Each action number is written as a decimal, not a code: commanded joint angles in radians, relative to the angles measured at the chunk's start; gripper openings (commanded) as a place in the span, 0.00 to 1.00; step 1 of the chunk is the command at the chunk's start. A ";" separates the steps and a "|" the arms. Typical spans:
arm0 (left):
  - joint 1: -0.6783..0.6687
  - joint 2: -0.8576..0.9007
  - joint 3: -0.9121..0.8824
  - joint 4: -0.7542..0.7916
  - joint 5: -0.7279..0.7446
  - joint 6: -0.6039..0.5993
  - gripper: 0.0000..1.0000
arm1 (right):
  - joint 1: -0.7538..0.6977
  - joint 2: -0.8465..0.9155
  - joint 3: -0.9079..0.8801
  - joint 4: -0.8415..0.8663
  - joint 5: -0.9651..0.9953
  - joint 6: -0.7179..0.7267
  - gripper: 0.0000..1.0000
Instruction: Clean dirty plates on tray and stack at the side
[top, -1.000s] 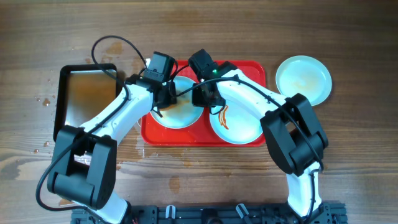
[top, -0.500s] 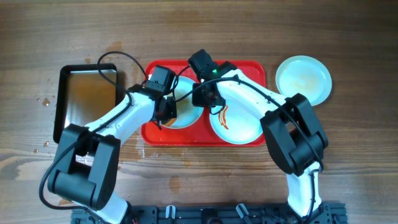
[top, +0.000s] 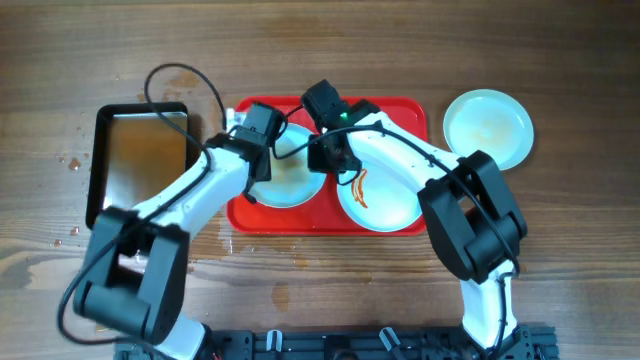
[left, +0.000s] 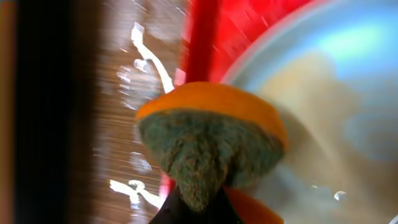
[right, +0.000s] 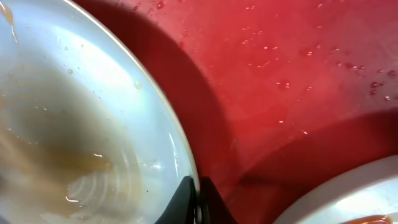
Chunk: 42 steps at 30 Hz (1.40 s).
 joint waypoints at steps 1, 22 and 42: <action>0.014 -0.147 0.062 0.000 -0.080 -0.051 0.04 | -0.013 0.027 -0.020 -0.019 0.085 -0.016 0.04; 0.507 -0.431 0.053 -0.298 0.543 -0.118 0.04 | 0.064 -0.205 0.111 -0.091 0.315 -0.430 0.04; 0.642 -0.430 0.052 -0.298 0.603 -0.114 0.04 | 0.291 -0.253 0.140 0.001 1.180 -0.750 0.04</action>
